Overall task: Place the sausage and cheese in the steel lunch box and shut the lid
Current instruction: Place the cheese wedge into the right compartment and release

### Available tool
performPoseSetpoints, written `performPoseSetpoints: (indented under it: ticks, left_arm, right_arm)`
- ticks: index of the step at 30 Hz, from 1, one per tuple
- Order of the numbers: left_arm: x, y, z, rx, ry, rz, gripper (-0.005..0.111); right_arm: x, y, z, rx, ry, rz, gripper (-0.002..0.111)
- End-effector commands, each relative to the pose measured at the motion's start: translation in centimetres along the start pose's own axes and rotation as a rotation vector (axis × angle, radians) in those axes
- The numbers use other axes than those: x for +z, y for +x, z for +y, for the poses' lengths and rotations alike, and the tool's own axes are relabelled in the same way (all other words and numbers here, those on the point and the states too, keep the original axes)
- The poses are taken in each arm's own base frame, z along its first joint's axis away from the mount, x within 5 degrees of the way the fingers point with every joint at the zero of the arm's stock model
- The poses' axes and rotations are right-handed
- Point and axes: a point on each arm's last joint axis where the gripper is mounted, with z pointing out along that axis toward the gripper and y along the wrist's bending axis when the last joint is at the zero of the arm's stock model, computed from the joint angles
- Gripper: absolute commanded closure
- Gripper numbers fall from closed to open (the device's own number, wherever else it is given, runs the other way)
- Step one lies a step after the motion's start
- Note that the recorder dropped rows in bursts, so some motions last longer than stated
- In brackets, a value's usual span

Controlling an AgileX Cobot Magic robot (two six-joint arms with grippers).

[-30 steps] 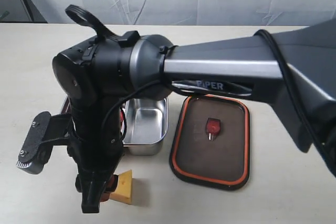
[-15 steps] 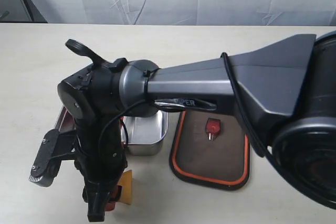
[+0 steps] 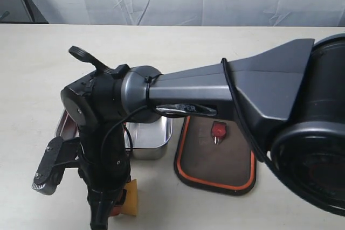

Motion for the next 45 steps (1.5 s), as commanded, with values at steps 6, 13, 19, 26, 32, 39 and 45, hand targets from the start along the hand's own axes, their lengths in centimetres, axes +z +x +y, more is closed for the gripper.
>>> performPoseSetpoints:
  ticks: [6, 13, 19, 26, 32, 39, 45]
  left_arm:
    - [0.0, 0.1, 0.0, 0.006, -0.002, -0.001, 0.107]
    - [0.0, 0.1, 0.0, 0.006, -0.002, -0.003, 0.107]
    - [0.0, 0.1, 0.0, 0.006, -0.002, -0.003, 0.107]
    - [0.0, 0.1, 0.0, 0.006, -0.002, -0.003, 0.107]
    - [0.0, 0.1, 0.0, 0.006, -0.002, -0.003, 0.107]
    - [0.0, 0.1, 0.0, 0.006, -0.002, -0.003, 0.107]
    - [0.0, 0.1, 0.0, 0.006, -0.002, -0.003, 0.107]
  right_arm:
    - [-5.7, 0.0, 1.4, -0.022, 0.053, -0.110, 0.108]
    - [-10.1, 1.1, -0.9, 0.030, 0.271, -0.238, 0.108]
    - [-10.7, 3.6, -5.6, 0.212, 0.369, -0.289, 0.108]
    - [-10.0, 5.8, -8.9, 0.352, 0.374, -0.315, 0.108]
    - [-8.1, 6.7, -10.3, 0.426, 0.318, -0.289, 0.096]
    - [-6.9, 7.1, -10.2, 0.435, 0.262, -0.215, 0.052]
    - [-10.2, 8.8, -9.4, 0.604, 0.334, -0.162, 0.051]
